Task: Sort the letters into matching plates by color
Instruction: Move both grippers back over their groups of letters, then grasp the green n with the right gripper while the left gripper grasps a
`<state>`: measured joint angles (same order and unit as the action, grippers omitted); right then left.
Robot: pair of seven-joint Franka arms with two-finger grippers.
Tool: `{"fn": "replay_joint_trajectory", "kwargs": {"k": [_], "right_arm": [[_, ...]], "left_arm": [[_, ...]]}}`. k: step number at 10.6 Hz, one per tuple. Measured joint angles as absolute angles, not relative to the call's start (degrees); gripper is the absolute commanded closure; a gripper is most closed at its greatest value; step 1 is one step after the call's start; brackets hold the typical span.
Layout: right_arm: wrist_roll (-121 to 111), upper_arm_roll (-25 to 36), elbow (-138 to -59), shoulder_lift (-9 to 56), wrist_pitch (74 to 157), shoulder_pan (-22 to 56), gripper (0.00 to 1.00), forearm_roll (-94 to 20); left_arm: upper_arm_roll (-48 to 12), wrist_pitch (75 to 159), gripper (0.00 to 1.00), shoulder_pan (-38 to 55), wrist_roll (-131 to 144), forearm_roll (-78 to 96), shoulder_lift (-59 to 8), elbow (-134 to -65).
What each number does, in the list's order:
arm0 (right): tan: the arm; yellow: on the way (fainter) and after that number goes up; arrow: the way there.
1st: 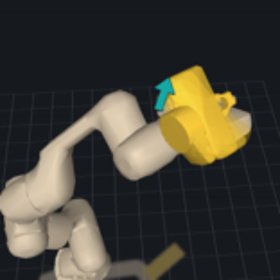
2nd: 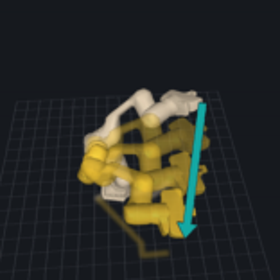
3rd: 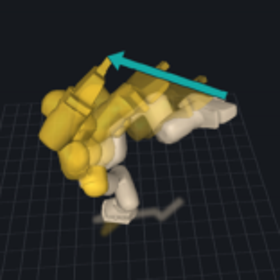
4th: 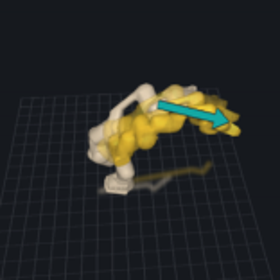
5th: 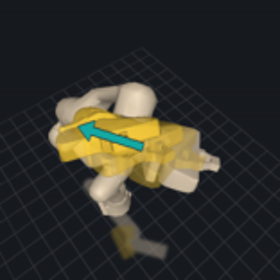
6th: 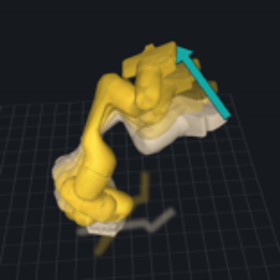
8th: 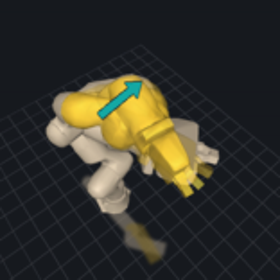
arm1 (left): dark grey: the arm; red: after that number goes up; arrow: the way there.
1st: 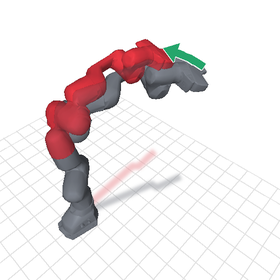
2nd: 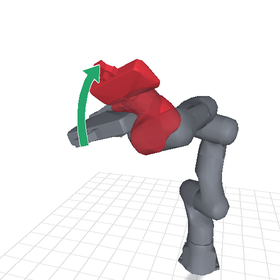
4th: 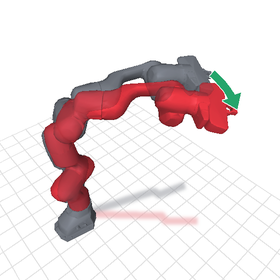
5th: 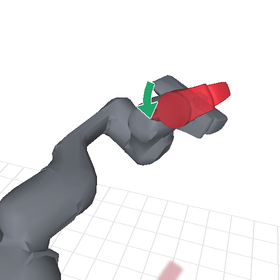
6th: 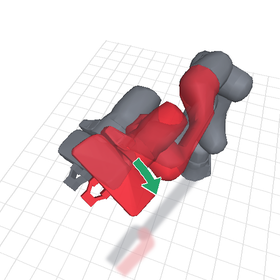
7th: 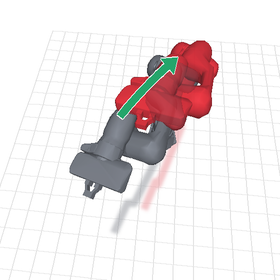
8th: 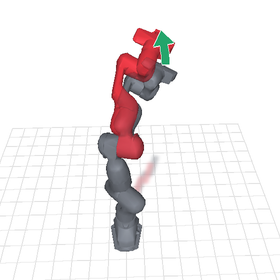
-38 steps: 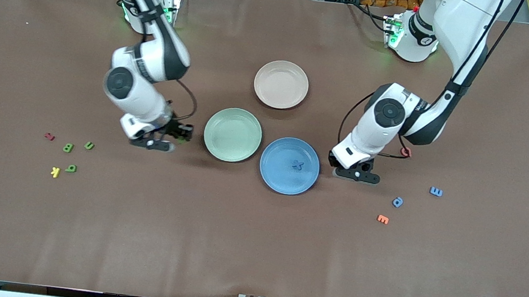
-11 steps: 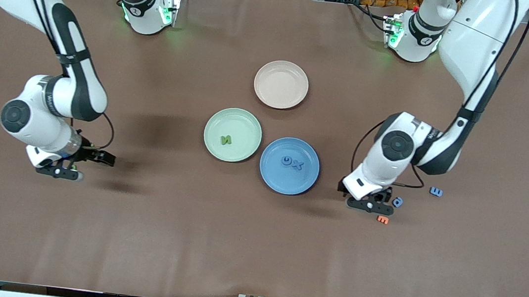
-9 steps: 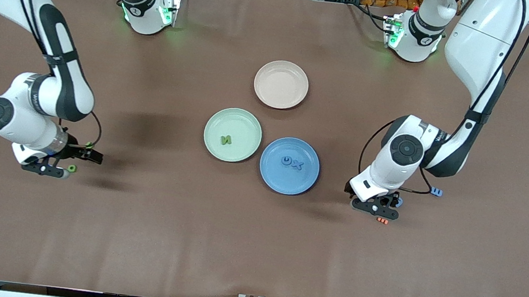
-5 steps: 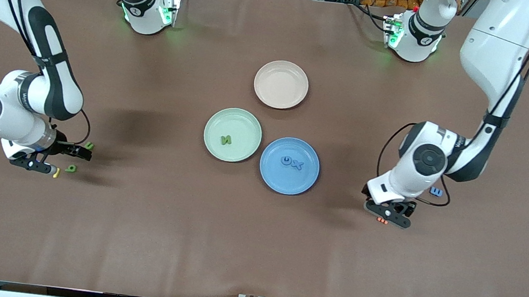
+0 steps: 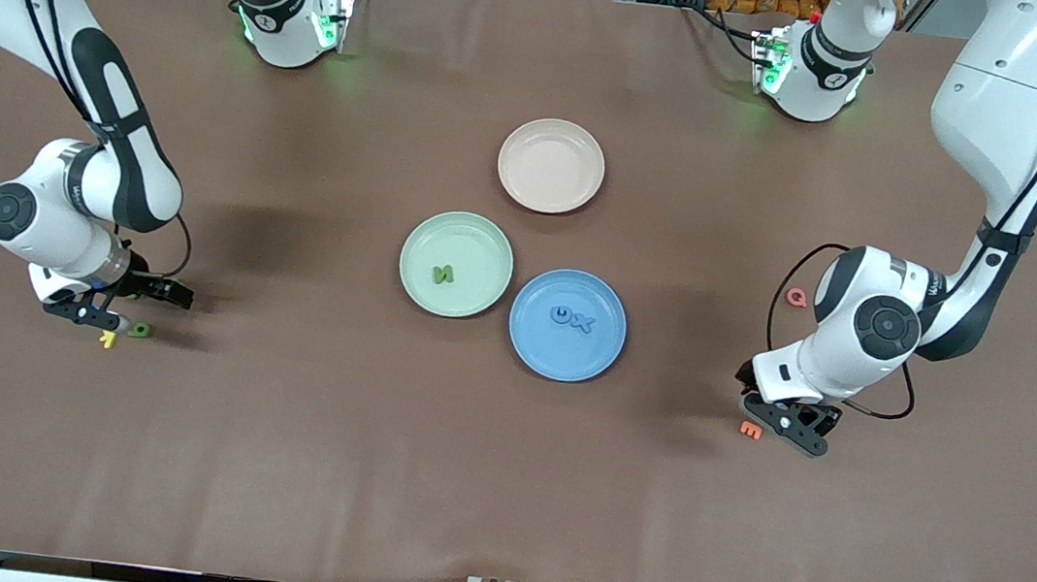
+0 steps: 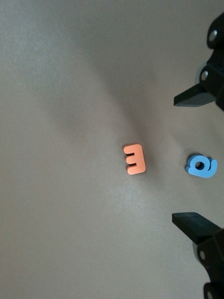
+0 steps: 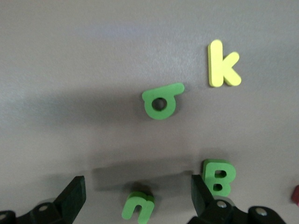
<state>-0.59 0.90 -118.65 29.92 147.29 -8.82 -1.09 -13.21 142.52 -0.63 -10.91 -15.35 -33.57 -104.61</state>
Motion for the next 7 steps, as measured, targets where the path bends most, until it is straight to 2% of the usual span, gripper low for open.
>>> {"fn": "replay_joint_trajectory", "kwargs": {"k": [7], "right_arm": [[-0.59,0.87,-121.23,29.82,149.97,-8.88,0.0,-1.09]], "left_arm": [[-13.83,142.47,0.0,-0.12,-20.27,-15.35,-33.84,-104.74]]}}
